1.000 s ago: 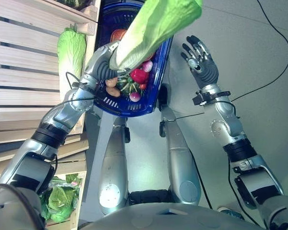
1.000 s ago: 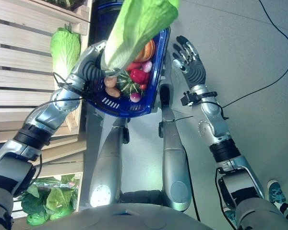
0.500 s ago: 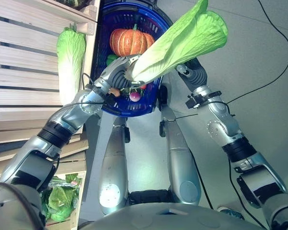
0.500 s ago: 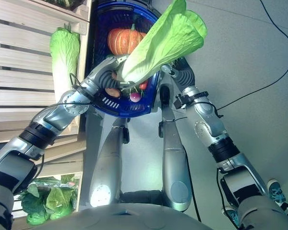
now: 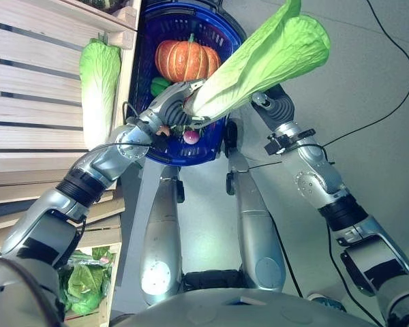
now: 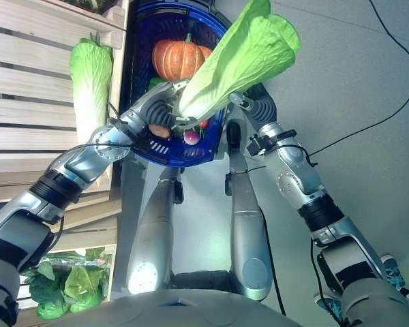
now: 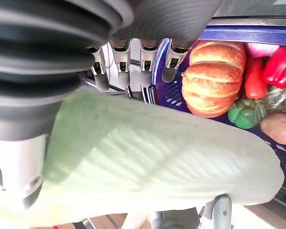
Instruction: Pick up fruits and vegetables into the basket
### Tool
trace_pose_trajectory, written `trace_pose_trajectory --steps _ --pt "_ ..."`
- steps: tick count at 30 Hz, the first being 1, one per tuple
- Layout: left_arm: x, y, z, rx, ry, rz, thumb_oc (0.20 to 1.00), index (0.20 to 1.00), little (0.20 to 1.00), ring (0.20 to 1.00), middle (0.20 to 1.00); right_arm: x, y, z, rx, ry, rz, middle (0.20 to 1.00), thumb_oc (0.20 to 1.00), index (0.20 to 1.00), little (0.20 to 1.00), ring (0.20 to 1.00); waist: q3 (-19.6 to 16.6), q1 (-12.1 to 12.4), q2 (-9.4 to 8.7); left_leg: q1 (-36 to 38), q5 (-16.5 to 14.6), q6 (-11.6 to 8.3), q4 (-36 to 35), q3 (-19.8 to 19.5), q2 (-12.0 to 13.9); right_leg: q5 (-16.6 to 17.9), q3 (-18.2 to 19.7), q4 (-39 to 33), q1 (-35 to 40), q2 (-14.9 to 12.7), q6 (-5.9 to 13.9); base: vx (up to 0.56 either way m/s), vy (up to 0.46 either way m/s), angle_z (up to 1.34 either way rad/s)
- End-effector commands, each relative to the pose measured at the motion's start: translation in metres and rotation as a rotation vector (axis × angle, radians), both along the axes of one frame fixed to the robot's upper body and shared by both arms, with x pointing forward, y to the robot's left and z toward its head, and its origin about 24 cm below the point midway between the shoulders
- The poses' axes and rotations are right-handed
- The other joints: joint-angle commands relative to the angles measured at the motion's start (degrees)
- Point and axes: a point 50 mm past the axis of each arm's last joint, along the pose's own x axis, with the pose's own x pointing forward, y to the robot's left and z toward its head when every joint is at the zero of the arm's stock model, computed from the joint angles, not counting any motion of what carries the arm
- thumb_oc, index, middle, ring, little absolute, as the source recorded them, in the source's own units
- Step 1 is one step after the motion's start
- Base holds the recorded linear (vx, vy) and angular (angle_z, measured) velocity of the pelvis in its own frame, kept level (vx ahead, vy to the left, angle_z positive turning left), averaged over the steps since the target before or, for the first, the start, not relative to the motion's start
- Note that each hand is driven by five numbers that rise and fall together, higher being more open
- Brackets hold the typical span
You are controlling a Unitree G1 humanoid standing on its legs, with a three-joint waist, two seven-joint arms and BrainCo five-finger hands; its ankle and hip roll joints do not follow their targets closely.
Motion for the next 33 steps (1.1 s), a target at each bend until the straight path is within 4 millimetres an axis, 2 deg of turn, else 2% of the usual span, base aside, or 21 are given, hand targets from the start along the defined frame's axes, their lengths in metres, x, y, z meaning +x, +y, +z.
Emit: trace_pose_trajectory --steps 1,15,16,17,30,31,32,33 --pt "-0.018 -0.027 -0.002 0.02 0.001 -0.142 0.2 0.2 0.2 0.2 0.2 -0.02 0.025 0.035 0.072 -0.162 0.184 1.0 1.0 1.0 1.0 1.0 -2.2 -0.3 0.82 -0.3 4.2 1.82 -6.6 1.8 -2.8 -5.7 -4.9 2.5 3.5 2.5 3.46 0.0 0.0 0.0" --pt "-0.01 -0.015 -0.023 0.177 0.149 -0.051 0.2 0.2 0.2 0.2 0.2 -0.027 0.023 0.043 0.132 -0.223 0.215 1.0 1.0 1.0 1.0 1.0 -2.2 -0.2 0.36 0.5 3.9 1.93 -7.4 1.7 -2.7 -5.6 -5.2 1.8 4.2 2.4 3.86 0.0 0.0 0.0" --pt "-0.01 -0.015 -0.024 0.185 0.157 -0.053 0.2 0.2 0.2 0.2 0.2 -0.028 0.022 0.044 0.139 -0.24 0.21 0.507 0.507 0.507 0.507 0.507 -2.2 -0.2 0.38 0.6 3.9 1.93 -7.4 1.7 -2.7 -5.6 -5.2 1.8 4.3 2.4 3.9 0.0 0.0 0.0" --pt "-0.01 -0.016 -0.024 0.191 0.162 -0.055 0.2 0.2 0.2 0.2 0.2 -0.029 0.023 0.045 0.147 -0.249 0.208 0.2 0.2 0.2 0.2 0.2 -2.2 -0.2 0.37 0.7 4.0 1.94 -7.5 1.7 -2.7 -5.6 -5.2 1.7 4.4 2.4 3.93 0.0 0.0 0.0" --pt "-0.01 -0.017 -0.024 0.154 0.157 -0.052 0.2 0.2 0.2 0.2 0.2 -0.027 0.022 0.047 0.17 -0.274 0.209 0.2 0.2 0.2 0.2 0.2 -2.2 0.0 0.44 1.0 4.3 1.75 -8.4 1.6 -2.6 -5.4 -5.6 0.9 4.8 2.2 4.17 0.0 0.0 0.0" --pt "-0.01 -0.016 -0.023 0.142 0.152 -0.049 0.253 0.253 0.253 0.253 0.253 -0.027 0.022 0.048 0.17 -0.278 0.208 0.2 0.2 0.2 0.2 0.2 -2.2 0.1 0.48 0.7 4.6 1.76 -8.6 1.6 -2.6 -5.1 -5.7 0.8 4.5 2.2 4.16 0.0 0.0 0.0" --pt "-0.009 -0.017 -0.023 0.124 0.15 -0.044 0.42 0.42 0.42 0.42 0.42 -0.027 0.022 0.047 0.173 -0.276 0.207 0.2 0.2 0.2 0.2 0.2 -2.2 0.1 0.44 0.8 4.6 1.78 -8.6 1.5 -2.6 -5.2 -5.7 0.8 4.6 2.2 4.14 0.0 0.0 0.0" --pt "-0.01 -0.017 -0.024 0.099 0.155 -0.039 0.909 0.909 0.909 0.909 0.909 -0.027 0.023 0.046 0.174 -0.273 0.207 0.2 0.2 0.2 0.2 0.2 -2.2 0.1 0.4 1.0 4.3 1.77 -8.5 1.5 -2.6 -5.5 -5.8 0.9 4.8 2.2 4.14 0.0 0.0 0.0"
